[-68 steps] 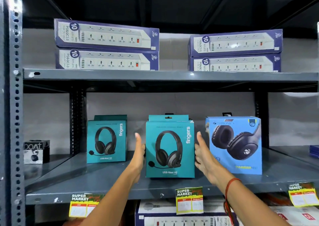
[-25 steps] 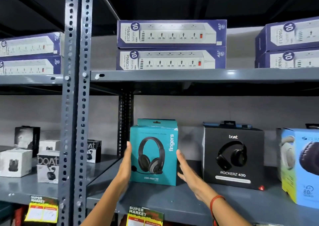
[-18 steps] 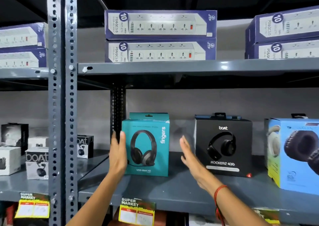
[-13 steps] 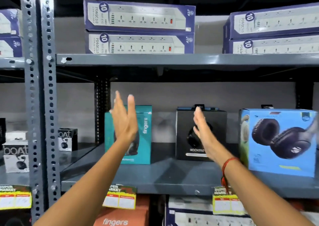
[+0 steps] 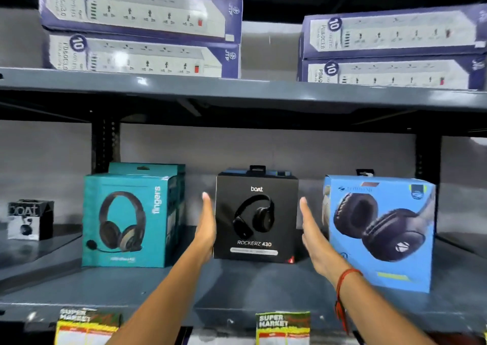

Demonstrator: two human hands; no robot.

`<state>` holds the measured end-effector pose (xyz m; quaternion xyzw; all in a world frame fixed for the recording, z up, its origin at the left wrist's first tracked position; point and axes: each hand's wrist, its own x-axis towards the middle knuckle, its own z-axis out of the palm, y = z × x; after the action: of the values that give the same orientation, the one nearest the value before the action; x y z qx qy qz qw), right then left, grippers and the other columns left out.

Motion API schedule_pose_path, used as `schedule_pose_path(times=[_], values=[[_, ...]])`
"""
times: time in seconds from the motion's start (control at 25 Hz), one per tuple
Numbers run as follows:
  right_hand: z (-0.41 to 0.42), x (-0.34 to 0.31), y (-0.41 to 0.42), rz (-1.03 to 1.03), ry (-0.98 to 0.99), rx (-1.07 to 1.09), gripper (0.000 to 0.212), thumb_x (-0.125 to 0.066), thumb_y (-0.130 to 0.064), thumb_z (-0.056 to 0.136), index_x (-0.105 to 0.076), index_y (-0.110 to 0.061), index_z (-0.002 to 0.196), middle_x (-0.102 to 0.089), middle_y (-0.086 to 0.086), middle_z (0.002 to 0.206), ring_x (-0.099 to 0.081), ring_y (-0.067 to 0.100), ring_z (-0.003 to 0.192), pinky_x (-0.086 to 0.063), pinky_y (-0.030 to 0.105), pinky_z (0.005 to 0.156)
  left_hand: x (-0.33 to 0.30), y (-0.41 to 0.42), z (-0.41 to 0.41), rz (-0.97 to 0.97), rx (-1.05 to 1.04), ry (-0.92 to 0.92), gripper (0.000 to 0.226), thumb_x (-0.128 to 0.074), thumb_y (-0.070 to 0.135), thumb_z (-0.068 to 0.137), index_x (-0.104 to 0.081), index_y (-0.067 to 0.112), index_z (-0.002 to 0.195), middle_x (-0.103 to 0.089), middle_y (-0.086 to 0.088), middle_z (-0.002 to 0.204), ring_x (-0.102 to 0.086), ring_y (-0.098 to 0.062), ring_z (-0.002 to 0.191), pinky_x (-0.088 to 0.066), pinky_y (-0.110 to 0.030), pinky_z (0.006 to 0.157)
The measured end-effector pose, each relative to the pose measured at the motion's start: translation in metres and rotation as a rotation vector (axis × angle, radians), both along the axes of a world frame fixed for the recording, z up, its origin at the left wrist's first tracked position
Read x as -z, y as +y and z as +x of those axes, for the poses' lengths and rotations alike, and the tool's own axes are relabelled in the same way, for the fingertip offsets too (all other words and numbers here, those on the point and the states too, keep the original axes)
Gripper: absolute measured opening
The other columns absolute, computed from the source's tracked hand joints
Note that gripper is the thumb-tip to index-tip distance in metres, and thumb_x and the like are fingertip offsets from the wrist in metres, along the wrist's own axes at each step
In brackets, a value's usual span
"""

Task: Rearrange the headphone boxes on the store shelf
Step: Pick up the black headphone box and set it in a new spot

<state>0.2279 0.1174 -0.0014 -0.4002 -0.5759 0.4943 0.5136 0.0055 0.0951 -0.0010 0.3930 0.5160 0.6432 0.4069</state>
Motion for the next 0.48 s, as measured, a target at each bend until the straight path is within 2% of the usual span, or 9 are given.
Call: schedule_pose_path(times=[0.12,0.28,0.32,0.36,0.4,0.48], values=[[-0.005,0.008,0.013,-0.116,-0.074,-0.052,0.096,-0.026,-0.092,0.074,-0.008,-0.044,0.155,-0.003,-0.013,0.168,-0.004,0.015,0.154,-0.001,0.046,0.122,0.006,0.004,0.004,-0.029,0.019,0.025,0.104,-0.015,0.090,0.085,-0.049,0.023,0.157,-0.053,-0.010,0.161,-0.053,-0.030,0.146,-0.044,-0.037,0.111],[-0.008,0.001,0.003,-0.134,-0.065,-0.041,0.093,-0.026,-0.094,0.072,-0.011,-0.050,0.153,-0.008,-0.012,0.168,-0.011,0.025,0.154,-0.006,0.050,0.120,-0.002,-0.009,0.008,-0.043,0.008,0.057,0.105,-0.011,0.091,0.083,-0.045,0.026,0.159,-0.050,-0.006,0.164,-0.049,-0.027,0.149,-0.039,-0.033,0.104],[-0.007,-0.002,-0.002,-0.128,-0.069,-0.032,0.093,-0.025,-0.094,0.072,-0.012,-0.050,0.153,-0.009,-0.010,0.168,-0.012,0.026,0.153,-0.006,0.050,0.120,-0.005,-0.015,0.008,-0.048,-0.004,0.068,0.109,-0.010,0.093,0.080,-0.045,0.026,0.159,-0.049,-0.006,0.164,-0.048,-0.027,0.150,-0.038,-0.030,0.106],[-0.004,-0.005,-0.009,-0.117,-0.080,-0.025,0.093,-0.024,-0.094,0.072,-0.013,-0.049,0.153,-0.009,-0.009,0.169,-0.012,0.027,0.153,-0.007,0.050,0.121,-0.010,-0.023,0.009,-0.062,-0.022,0.086,0.115,-0.010,0.096,0.075,-0.044,0.025,0.159,-0.047,-0.007,0.166,-0.046,-0.028,0.151,-0.036,-0.031,0.114],[0.000,-0.011,-0.018,-0.101,-0.090,-0.024,0.094,-0.023,-0.094,0.073,-0.013,-0.047,0.154,-0.009,-0.008,0.169,-0.012,0.027,0.153,-0.009,0.050,0.121,-0.016,-0.032,0.010,-0.077,-0.044,0.120,0.124,-0.008,0.100,0.069,-0.041,0.024,0.162,-0.043,-0.009,0.168,-0.041,-0.030,0.154,-0.031,-0.038,0.124],[0.009,-0.025,-0.039,-0.063,-0.100,-0.049,0.097,-0.021,-0.092,0.075,-0.016,-0.039,0.156,-0.014,-0.003,0.169,-0.016,0.026,0.153,-0.017,0.048,0.121,-0.033,-0.055,0.012,-0.096,-0.097,0.226,0.137,-0.002,0.104,0.059,-0.033,0.023,0.165,-0.035,-0.013,0.172,-0.031,-0.034,0.160,-0.021,-0.055,0.131]])
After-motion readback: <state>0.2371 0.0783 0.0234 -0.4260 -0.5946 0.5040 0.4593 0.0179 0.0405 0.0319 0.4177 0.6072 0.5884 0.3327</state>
